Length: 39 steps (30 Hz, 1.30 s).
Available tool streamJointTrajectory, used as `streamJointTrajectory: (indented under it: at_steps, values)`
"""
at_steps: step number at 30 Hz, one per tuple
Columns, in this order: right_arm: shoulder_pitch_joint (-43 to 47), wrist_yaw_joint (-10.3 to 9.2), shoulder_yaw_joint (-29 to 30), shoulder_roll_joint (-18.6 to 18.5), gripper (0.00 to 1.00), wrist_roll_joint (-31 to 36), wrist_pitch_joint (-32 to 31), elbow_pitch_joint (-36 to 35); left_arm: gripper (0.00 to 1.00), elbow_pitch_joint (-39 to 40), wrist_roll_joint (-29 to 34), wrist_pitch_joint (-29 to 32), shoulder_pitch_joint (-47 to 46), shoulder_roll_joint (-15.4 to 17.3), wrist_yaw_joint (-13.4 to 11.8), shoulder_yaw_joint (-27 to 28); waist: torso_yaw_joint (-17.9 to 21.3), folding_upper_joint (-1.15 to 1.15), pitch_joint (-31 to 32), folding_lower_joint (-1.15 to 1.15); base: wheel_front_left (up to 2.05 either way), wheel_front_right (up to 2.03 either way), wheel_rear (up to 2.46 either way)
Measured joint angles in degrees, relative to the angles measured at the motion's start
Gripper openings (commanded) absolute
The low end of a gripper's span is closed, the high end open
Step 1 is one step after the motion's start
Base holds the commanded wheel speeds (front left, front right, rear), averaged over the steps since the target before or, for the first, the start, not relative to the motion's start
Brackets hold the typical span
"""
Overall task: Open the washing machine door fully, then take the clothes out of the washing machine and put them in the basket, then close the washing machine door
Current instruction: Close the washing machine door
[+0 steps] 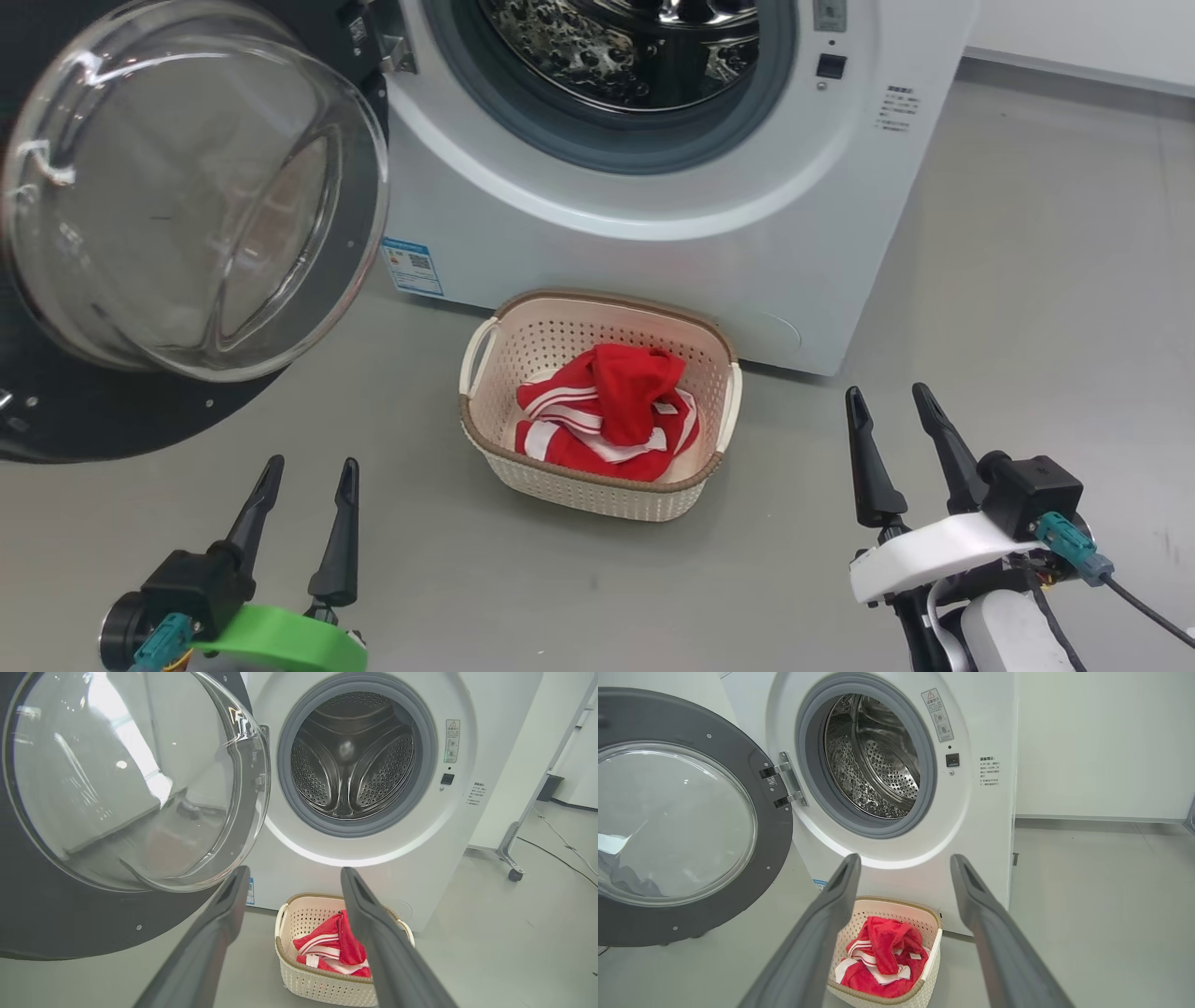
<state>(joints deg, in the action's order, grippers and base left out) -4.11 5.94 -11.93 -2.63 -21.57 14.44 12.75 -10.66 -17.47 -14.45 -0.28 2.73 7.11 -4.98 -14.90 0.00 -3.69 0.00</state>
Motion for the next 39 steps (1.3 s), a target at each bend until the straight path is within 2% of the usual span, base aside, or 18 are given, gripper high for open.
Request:
streamJointTrajectory:
  at_steps: [10, 19, 39]
  values:
    - [1.1, 0.04, -1.7, 0.0, 1.00, -1.2, 0.0, 0.0, 1.00, -0.4, 1.3, 0.0, 0.2, 0.0, 0.0, 0.7, -8.2, 0.00, 1.6, 0.00, 0.00, 0.00, 0.00]
    - [1.2, 0.05, -3.8, 0.0, 1.00, -2.3, 0.0, 0.1, 1.00, 0.1, 1.4, 0.0, 0.7, 0.0, -0.4, 1.8, -13.3, 0.00, 2.7, 0.00, 0.00, 0.00, 0.00]
    - [-0.5, 0.49, -6.2, 0.0, 1.00, -2.3, 0.0, 1.3, 1.00, 3.7, 1.3, 0.0, 1.8, 0.0, -1.4, 4.0, -15.1, 0.00, 0.6, 0.00, 0.00, 0.00, 0.00]
